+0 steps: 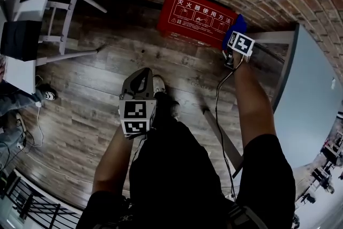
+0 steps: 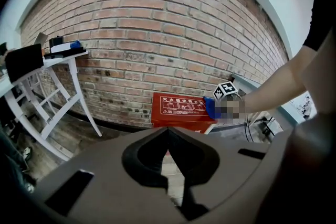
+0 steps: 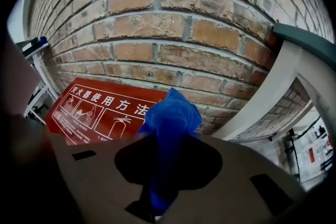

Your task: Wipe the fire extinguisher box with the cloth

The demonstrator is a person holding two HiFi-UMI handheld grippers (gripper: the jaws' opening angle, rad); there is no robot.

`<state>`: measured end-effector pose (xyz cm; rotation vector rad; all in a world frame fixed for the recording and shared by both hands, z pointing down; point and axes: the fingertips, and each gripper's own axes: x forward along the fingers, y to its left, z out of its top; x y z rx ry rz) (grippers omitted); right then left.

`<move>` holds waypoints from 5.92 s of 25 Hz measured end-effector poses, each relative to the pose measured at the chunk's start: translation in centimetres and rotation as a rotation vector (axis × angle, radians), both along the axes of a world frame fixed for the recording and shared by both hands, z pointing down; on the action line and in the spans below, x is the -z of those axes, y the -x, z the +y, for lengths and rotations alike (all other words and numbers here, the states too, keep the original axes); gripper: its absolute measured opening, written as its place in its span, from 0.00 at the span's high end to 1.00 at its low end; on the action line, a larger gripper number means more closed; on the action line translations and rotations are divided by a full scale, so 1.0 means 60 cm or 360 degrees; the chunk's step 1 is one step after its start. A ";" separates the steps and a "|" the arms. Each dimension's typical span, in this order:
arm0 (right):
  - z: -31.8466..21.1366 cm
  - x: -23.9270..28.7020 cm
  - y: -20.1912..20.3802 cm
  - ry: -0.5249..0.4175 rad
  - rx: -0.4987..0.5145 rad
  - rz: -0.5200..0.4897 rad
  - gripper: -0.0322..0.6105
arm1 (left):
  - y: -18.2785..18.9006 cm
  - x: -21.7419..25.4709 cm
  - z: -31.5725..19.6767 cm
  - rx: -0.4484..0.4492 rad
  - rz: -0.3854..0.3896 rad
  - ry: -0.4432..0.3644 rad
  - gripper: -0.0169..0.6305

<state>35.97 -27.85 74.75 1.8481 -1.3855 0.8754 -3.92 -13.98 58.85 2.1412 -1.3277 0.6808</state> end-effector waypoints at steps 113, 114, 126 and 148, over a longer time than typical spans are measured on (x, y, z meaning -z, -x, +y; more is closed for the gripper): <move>0.309 0.348 0.166 -0.0441 0.0340 -0.0356 0.82 | -0.105 0.286 0.071 -0.0010 -0.0003 -0.0234 0.96; 0.312 0.379 0.171 -0.0501 0.0348 -0.0361 0.82 | -0.111 0.300 0.070 -0.0015 0.0000 -0.0258 0.96; 0.334 0.746 0.197 -0.1213 0.0489 -0.0234 0.82 | -0.158 0.491 0.099 -0.0027 -0.0018 -0.0586 0.96; 0.403 0.860 0.204 -0.1350 0.0464 -0.0273 0.82 | -0.182 0.576 0.142 -0.0103 -0.0090 -0.0779 0.96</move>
